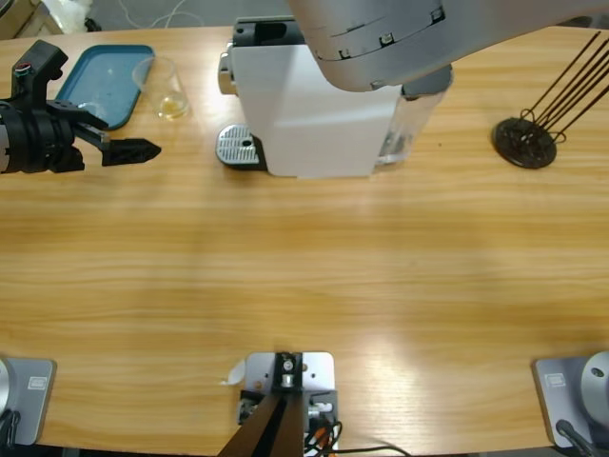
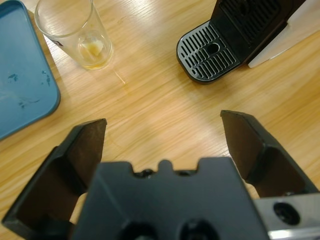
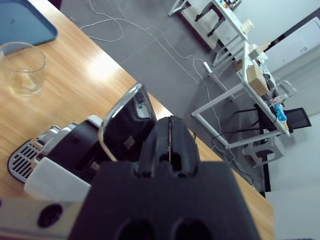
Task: Pour coffee
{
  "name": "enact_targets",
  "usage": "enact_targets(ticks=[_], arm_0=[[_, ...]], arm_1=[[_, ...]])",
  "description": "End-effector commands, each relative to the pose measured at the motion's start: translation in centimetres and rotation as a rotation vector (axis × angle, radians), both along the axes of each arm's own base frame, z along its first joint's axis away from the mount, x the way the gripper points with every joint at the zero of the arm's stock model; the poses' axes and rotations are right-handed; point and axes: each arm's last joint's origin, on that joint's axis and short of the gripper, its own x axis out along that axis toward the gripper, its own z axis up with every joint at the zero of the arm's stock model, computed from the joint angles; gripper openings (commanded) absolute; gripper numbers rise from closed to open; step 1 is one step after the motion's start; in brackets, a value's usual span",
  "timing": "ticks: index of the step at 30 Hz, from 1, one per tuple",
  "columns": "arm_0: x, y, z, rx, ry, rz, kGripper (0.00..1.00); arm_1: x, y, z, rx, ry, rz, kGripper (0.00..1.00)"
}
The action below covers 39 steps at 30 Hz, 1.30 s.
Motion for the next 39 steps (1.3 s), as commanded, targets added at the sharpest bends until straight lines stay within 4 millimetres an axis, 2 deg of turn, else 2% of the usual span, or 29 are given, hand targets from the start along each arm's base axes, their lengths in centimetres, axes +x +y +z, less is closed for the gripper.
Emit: enact_targets(ticks=[1,20,39], arm_0=[[-0.1,-0.3,-1.7,0.033,0.048,-0.036,0.982],[0.0,-0.4,-1.9,0.036,0.055,-0.039,0.982],[0.0,-0.4,-1.9,0.038,0.058,-0.041,0.982]], arm_1=[[0.4,2.9,-7.7,-0.132,0.11,0.044,0.0],[0.6,3.5,-10.6,-0.127,0.174,0.043,0.0],[0.2,2.8,-13.3,-0.117,0.204,0.025,0.0]])
